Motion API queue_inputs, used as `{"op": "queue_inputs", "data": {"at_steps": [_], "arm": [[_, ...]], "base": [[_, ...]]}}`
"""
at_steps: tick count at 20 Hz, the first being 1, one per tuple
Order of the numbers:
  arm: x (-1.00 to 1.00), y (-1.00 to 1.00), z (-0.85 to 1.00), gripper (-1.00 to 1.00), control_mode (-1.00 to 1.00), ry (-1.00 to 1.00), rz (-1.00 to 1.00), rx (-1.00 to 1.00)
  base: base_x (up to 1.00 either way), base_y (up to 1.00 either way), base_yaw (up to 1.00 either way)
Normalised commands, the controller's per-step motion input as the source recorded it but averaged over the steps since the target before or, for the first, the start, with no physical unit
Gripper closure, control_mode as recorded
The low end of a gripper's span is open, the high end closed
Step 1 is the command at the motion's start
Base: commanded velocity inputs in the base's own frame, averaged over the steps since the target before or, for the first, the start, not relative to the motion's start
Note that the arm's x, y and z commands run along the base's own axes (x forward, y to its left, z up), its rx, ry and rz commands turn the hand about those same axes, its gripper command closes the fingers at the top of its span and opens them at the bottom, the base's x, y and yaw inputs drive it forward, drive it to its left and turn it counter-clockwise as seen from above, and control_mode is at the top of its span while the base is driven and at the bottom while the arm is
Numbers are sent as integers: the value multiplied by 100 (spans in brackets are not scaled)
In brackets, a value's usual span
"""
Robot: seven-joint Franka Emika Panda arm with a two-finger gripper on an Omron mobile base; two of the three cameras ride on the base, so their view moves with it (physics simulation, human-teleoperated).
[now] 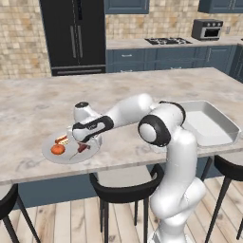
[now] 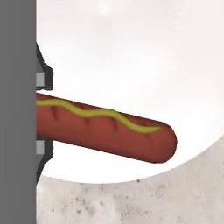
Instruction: Place one cooked food and one vegetable from the large plate to each tupperware container.
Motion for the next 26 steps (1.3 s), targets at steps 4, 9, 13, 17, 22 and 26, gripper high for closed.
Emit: {"op": "queue_inputs", "data": {"at_steps": [4, 9, 13, 17, 22, 26], "arm": [[-64, -98, 70, 100, -100, 0, 0, 0], [-13, -100, 63, 100, -100, 0, 0, 0], [0, -100, 47, 100, -100, -1, -2, 0], [0, -100, 16, 100, -100, 2, -12, 0], [0, -100, 0, 100, -100, 0, -24, 0], [6, -100, 0, 100, -100, 0, -22, 0]], "base": [[0, 0, 0], [0, 0, 0], [0, 0, 0], [0, 0, 0], [0, 0, 0], [0, 0, 0]]}}
